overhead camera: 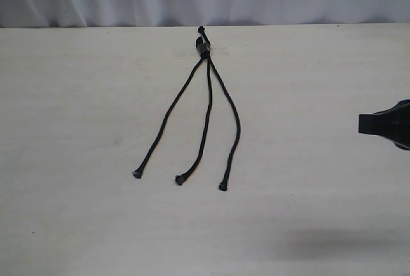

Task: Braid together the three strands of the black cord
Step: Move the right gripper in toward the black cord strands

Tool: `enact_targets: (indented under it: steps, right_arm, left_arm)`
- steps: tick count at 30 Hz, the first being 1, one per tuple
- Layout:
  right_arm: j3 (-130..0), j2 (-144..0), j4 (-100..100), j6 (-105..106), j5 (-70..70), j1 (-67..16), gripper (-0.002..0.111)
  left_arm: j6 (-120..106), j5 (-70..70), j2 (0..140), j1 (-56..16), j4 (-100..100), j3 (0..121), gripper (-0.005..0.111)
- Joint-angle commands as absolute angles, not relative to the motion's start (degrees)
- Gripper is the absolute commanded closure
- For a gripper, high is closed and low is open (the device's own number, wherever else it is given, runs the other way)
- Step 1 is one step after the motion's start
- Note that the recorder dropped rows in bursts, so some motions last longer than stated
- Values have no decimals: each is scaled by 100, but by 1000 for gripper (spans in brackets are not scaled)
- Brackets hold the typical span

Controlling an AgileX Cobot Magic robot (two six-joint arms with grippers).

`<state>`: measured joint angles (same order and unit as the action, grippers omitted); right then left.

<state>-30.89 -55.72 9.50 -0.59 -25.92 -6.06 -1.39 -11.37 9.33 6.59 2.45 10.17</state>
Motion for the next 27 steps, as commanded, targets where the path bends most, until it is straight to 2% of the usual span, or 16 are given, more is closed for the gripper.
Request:
enact_targets:
  steps: [1,9,13,23,27]
  right_arm:
    - [-3120,-5582,986,-68,-2615,-615,104]
    - [-3140,-5597,986,-68,-2649,-615,104]
    - [-3443,-5854,986,-68,-2906,-615,104]
    - [-4439,-7341,2134,1081,-3615,-615,104]
    - [-4823,-8061,2701,1501,-3882,-656,104]
  left_arm:
    - [-126,-1345,1870,671,277,1410,107]
    - [-126,-2967,3790,671,295,2167,107]
    - [-126,-3317,4537,671,203,2576,107]
    - [-466,-4711,6484,671,-207,4058,107]
    - [-680,-4783,7074,659,-610,4541,107]
